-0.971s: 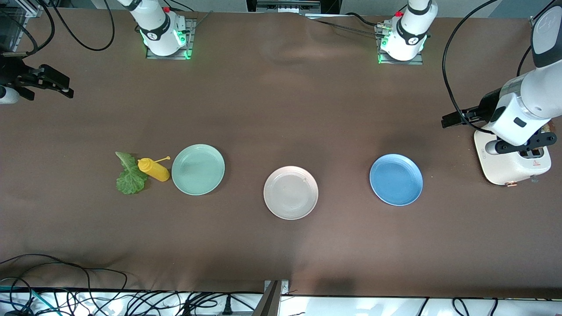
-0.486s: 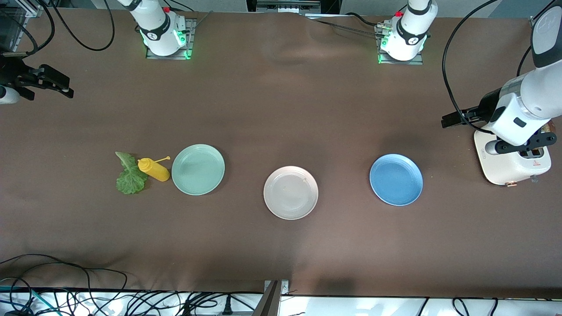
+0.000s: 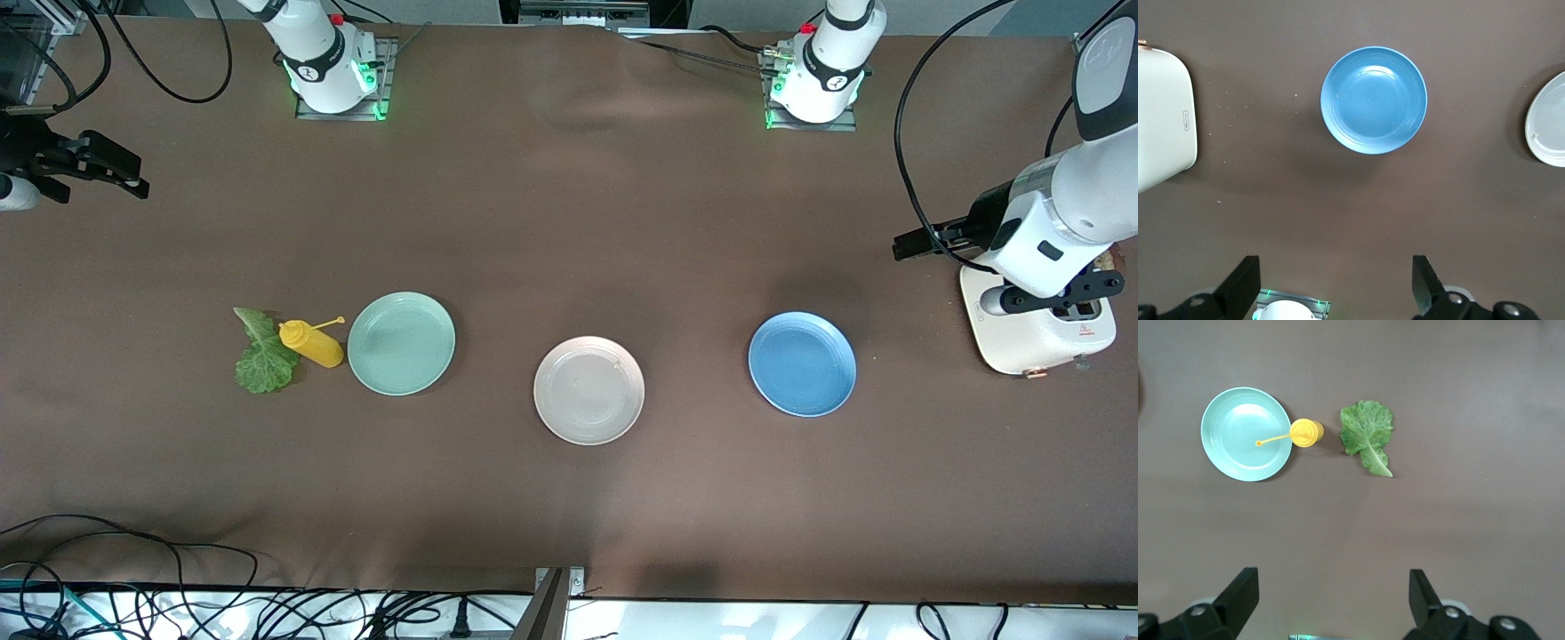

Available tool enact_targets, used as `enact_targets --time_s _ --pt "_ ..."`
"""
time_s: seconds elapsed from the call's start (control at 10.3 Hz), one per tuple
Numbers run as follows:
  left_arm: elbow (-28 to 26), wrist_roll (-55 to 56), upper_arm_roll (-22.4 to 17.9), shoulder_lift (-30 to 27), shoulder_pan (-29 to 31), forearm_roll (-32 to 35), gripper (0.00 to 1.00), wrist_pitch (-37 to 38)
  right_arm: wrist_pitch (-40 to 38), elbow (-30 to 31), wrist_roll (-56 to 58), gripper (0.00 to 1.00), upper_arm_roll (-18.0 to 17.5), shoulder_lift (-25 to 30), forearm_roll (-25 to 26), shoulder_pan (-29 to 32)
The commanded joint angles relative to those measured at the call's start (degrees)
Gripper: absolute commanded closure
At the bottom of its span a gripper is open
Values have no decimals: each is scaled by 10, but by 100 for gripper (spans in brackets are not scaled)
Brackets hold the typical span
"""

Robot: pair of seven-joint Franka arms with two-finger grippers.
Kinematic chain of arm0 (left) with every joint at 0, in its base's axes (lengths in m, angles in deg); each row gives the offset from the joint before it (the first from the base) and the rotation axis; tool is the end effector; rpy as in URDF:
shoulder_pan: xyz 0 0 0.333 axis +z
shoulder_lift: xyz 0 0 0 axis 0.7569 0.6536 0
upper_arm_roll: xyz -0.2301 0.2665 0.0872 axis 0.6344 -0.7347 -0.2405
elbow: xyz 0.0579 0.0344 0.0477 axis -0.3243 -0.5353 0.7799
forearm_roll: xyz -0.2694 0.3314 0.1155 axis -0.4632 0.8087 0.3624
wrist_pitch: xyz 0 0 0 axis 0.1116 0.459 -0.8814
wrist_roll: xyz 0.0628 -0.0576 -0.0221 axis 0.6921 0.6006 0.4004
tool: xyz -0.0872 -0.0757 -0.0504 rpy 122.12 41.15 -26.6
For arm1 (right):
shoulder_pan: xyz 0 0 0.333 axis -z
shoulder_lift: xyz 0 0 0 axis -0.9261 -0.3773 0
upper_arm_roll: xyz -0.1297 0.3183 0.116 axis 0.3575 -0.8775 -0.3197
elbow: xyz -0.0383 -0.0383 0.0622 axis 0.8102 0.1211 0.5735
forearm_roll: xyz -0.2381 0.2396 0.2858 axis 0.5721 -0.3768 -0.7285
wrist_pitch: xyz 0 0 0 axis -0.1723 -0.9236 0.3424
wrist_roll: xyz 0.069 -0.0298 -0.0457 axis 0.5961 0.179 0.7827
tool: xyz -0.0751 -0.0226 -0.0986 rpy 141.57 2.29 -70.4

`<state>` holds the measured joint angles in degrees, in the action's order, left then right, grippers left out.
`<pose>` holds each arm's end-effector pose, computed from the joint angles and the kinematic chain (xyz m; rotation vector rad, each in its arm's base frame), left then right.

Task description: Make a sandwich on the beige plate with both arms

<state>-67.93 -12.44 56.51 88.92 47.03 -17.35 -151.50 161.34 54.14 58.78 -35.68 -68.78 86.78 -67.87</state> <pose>0.6518 -0.0632 0.5807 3.0823 0.3290 -0.3926 0.5843 -0.0159 0.6410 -3.1330 -0.1179 0.0759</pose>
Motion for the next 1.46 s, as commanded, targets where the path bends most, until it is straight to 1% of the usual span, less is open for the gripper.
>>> enact_targets --time_s 0.0,0.78,1.17,1.36 --pt "4 -11 0 1 -3 17 0 -1 -12 -12 -3 0 -2 -2 5 2" --pt "1 -11 -3 1 10 17 0 0 -12 -12 -5 0 -2 -3 5 2" --pt "-1 -12 -4 1 63 18 0 5 -12 -12 -5 0 -2 -3 4 2" --pt "0 -12 -4 7 117 19 0 0 -12 -12 -6 0 -2 -3 5 2"
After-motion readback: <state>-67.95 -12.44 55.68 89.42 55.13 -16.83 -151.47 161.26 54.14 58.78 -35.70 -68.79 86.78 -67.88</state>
